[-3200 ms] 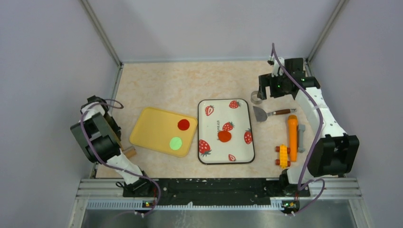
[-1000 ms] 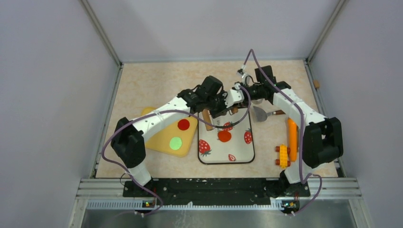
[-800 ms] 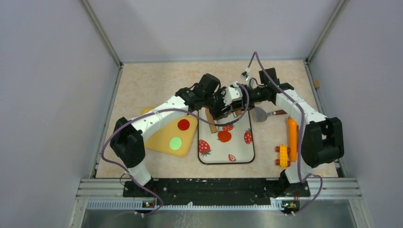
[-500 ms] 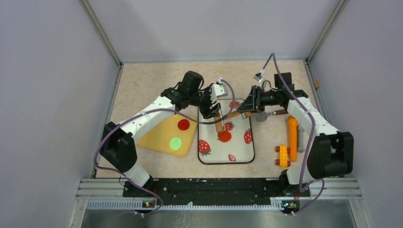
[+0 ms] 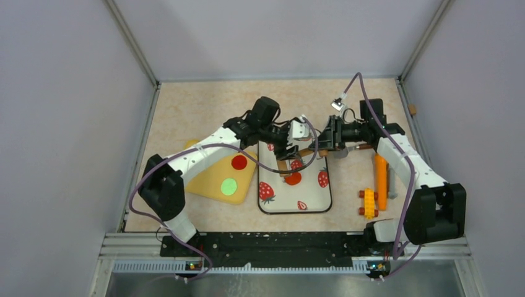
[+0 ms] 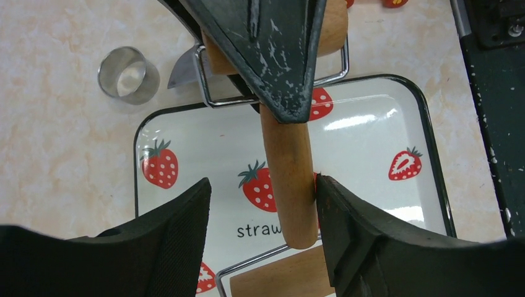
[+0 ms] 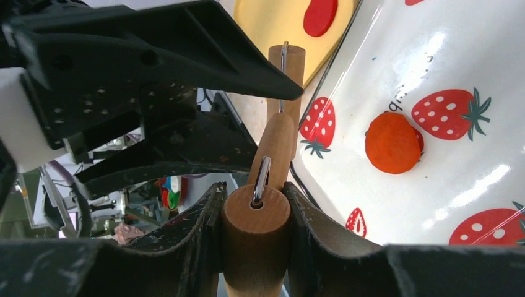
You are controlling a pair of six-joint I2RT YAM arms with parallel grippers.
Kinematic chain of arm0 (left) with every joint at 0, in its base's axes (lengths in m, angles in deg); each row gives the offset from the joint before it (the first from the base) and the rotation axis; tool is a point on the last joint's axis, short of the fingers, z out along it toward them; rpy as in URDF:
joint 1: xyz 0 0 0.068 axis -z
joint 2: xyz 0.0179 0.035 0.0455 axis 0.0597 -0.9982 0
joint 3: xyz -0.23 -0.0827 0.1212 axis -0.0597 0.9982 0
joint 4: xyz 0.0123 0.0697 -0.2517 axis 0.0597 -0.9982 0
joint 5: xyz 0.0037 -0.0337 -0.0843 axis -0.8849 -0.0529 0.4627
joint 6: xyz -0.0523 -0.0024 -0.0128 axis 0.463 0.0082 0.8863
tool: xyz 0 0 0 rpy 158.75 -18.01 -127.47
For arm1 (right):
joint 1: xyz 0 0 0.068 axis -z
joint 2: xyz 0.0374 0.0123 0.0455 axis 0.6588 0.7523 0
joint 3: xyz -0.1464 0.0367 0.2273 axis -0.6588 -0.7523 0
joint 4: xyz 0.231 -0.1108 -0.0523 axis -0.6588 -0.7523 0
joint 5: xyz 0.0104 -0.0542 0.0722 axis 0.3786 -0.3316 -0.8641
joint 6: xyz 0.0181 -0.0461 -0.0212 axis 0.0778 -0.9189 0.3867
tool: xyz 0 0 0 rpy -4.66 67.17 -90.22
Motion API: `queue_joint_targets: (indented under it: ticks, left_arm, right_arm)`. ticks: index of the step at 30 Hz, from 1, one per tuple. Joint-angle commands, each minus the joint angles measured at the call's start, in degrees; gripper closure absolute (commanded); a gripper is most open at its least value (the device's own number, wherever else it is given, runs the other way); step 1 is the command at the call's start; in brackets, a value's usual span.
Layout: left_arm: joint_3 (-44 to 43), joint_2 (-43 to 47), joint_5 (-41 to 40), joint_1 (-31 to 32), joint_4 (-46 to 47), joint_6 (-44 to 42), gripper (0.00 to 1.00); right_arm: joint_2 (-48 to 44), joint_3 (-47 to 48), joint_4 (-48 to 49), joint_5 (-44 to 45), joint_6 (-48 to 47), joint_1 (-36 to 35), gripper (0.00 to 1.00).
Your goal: Roll out the dumpling wrappers from the dough
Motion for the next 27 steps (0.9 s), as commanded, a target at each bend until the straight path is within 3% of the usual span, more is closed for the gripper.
queue_joint_targets:
  ticks: [1, 5, 7, 9, 10, 13, 17, 27]
  left_arm:
    - [-1.73, -1.48, 1.72, 0.55, -2.78, -4.42, 0.36]
    - [-0.65, -2.44, -0.44, 1.14, -0.37, -4.29, 0.45]
    - [0.39, -2.8, -4.2, 1.87, 3.11, -3.28, 0.56]
    - [0.78, -3.31, -6.37, 2.34, 5.99, -1.76, 0.74]
    - [0.57, -3.73, -6.65, 2.49, 6.53, -0.69, 0.83]
    - [0.11, -4.18, -6.79, 2.66, 7.16, 2.75, 1.0]
    - [0.76, -3.84, -7.49, 3.57, 8.19, 6.19, 1.0]
    - [2.24, -5.48, -6.05, 5.13, 11.26, 12.61, 1.0]
  right_arm:
    - [-3.22, 0.74, 2.17, -3.81, 1.26, 0.99, 1.0]
    - [-3.24, 1.08, 1.46, -4.28, 1.56, 1.6, 1.0]
    - [-3.46, 0.98, 0.55, -3.47, 1.13, 1.68, 1.0]
    - [-3.64, 1.19, -2.25, 1.11, -0.8, 1.61, 1.0]
    - [-3.74, 1.78, -4.3, 4.82, -2.31, 1.63, 0.96]
    - [-3.87, 2.62, -9.08, 14.45, -5.35, 1.64, 0.61]
    - [-2.58, 1.2, -9.88, 14.0, -5.3, 1.64, 0.48]
    - [-1.18, -2.74, -5.45, 10.73, -0.1, 1.62, 0.53]
